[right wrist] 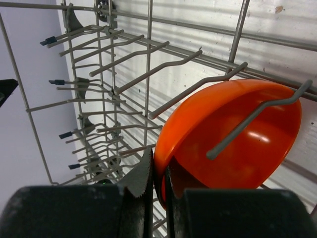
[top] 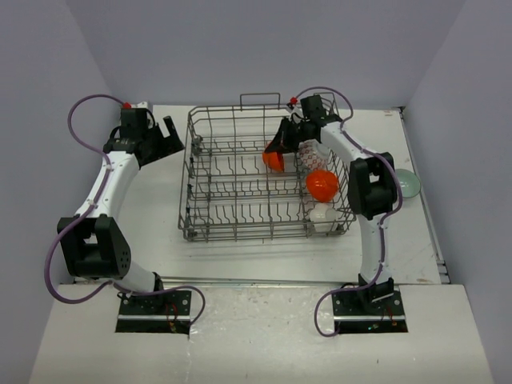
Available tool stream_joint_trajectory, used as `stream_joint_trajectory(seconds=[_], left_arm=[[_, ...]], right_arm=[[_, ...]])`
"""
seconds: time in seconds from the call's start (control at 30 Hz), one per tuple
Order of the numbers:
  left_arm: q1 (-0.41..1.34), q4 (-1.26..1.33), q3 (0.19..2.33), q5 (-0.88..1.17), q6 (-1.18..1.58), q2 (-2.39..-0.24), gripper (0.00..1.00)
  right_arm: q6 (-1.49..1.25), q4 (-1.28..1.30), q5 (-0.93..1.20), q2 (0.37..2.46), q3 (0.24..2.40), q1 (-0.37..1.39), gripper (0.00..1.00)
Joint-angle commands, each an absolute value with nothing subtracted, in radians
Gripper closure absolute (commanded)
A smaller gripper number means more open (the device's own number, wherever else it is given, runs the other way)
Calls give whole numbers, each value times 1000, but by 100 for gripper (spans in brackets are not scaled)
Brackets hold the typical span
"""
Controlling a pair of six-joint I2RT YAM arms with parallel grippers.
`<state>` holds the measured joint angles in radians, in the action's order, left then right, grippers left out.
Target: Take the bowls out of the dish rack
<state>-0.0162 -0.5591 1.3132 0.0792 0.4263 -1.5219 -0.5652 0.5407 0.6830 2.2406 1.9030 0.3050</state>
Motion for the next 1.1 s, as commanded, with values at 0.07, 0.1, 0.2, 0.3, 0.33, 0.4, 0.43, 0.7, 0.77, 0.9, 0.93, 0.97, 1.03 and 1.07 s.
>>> stream_joint_trajectory(seconds=[0.07,0.1,0.2,0.3,0.33,0.4,0.43,0.7,0.77,0.9,0.93,0.97,1.03,1.07], left_arm=[[-11,-526,1328,97,414,-1525,0],[-11,-522,1333,103,414,-1528,0],[-11,-523,1348,127,411,-1552,0],[-11,-528,1356,127,408,-1554,0],[-11,-528,1356,126,408,-1552,0],[-11,-531,1362,121,403,-1551,0],[-11,-532,1364,117,402,-1551,0],[-11,-535,1362,112,397,-1552,0],[-11,-534,1367,113,397,-1554,0],[-11,-534,1374,114,397,-1554,0],[-9,-535,1373,114,399,-1552,0],[-11,-535,1374,114,400,-1549,0],[-11,-534,1374,113,399,-1543,0],[-11,-535,1376,114,397,-1542,0]], right_arm=[[-681,482,787,2122,1945,285,100],[-701,460,817,2112,1956,281,100],[-869,370,924,2094,1953,250,100],[-984,223,982,2079,1908,224,100],[-1039,200,1020,2079,1904,213,100],[-1087,115,1051,2071,1879,207,100],[-1127,92,1072,2057,1867,204,100],[-1376,-275,1173,2013,1825,198,100],[-1387,-282,1184,2005,1853,199,100],[-1424,-307,1235,1977,1920,201,100],[-1401,-241,1241,1970,1948,201,100],[-1385,-218,1247,1962,1998,199,100],[-1242,-96,1243,1945,2080,198,100],[-1127,242,1202,1945,2235,193,100]])
